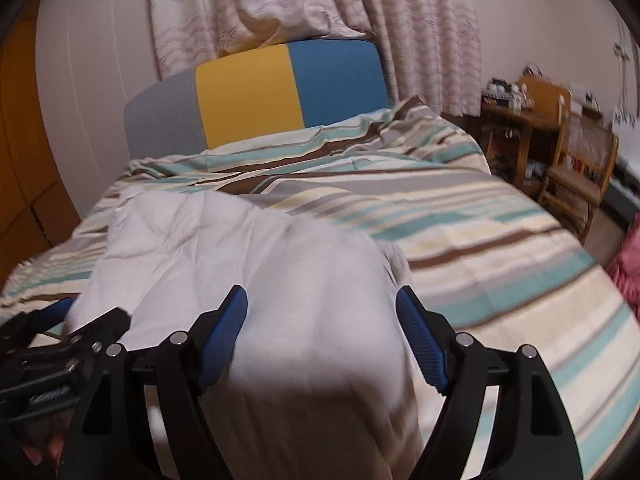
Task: Fold large clothes
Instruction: 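Grasp the jacket bundle with the right tool while the left tool holds it, then lift the jacket bundle with both tools and carry it along the bed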
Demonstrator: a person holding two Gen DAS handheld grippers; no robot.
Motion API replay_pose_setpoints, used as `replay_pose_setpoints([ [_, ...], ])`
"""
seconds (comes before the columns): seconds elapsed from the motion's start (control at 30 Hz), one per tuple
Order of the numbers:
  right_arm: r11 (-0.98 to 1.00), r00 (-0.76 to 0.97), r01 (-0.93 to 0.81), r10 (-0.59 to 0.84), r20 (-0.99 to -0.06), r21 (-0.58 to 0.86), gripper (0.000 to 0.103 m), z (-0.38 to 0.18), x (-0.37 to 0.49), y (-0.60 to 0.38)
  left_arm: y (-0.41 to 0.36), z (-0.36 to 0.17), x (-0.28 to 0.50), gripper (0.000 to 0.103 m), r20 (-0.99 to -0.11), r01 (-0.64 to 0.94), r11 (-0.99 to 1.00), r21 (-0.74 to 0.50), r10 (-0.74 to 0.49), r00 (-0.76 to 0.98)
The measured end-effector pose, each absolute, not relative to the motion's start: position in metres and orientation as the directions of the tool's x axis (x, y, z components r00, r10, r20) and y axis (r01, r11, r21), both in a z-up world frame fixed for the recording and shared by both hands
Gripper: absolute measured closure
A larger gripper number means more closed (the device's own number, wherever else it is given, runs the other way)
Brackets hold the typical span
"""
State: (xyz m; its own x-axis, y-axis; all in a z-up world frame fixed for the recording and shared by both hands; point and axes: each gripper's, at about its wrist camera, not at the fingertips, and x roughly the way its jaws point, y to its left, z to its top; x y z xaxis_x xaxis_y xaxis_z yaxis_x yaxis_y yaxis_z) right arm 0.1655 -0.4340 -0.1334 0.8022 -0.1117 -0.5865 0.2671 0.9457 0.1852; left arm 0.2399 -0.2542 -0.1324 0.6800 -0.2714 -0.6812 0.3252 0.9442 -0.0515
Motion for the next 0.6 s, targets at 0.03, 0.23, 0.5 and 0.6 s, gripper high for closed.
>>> replay_pose_setpoints([
  [0.03, 0.940, 0.798, 0.279, -0.114, -0.592, 0.195, 0.027, -0.134, 0.159, -0.435, -0.254, -0.134, 0.239, 0.003, -0.679, 0.328, 0.944, -0.046, -0.270, 0.682],
  [0.23, 0.889, 0.742, 0.343, -0.057, -0.668, 0.305, 0.024, -0.167, 0.158, -0.452, -0.267, -0.145, 0.254, 0.003, -0.728, 0.358, 0.934, -0.008, -0.251, 0.638],
  [0.5, 0.895, 0.735, 0.357, -0.091, -0.672, 0.269, 0.024, -0.176, 0.162, -0.444, -0.268, -0.161, 0.269, 0.003, -0.749, 0.392, 0.920, -0.027, -0.278, 0.601],
  [0.6, 0.898, 0.737, 0.355, -0.097, -0.669, 0.260, 0.023, -0.175, 0.160, -0.442, -0.266, -0.158, 0.260, 0.003, -0.735, 0.381, 0.924, -0.019, -0.271, 0.621],
])
